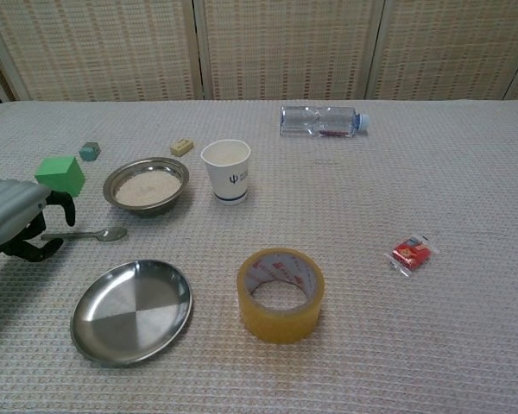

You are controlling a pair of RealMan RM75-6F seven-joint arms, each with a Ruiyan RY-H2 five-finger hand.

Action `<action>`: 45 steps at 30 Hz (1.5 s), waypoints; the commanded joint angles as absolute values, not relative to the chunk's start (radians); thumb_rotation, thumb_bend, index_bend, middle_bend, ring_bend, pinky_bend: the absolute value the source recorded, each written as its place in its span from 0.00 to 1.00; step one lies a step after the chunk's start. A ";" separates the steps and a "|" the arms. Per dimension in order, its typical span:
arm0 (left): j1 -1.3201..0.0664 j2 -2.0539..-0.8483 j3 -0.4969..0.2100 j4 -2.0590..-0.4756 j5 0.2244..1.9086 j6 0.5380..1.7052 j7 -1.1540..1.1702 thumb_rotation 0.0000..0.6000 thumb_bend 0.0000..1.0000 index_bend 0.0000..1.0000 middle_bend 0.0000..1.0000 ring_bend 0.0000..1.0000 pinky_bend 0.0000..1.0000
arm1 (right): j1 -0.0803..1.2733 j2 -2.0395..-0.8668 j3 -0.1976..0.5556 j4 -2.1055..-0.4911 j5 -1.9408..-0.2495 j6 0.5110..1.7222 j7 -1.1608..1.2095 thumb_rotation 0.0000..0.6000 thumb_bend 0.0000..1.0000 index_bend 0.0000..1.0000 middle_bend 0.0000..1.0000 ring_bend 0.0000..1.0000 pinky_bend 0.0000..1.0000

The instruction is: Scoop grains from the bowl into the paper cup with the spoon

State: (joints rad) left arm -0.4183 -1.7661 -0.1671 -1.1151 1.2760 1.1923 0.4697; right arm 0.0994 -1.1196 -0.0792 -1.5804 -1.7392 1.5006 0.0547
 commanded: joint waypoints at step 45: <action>-0.455 -1.700 -0.166 -1.179 1.220 1.161 0.492 1.00 0.38 0.57 1.00 1.00 1.00 | 0.101 -1.112 -0.077 -1.586 -1.730 1.479 0.047 1.00 0.09 0.00 0.00 0.00 0.00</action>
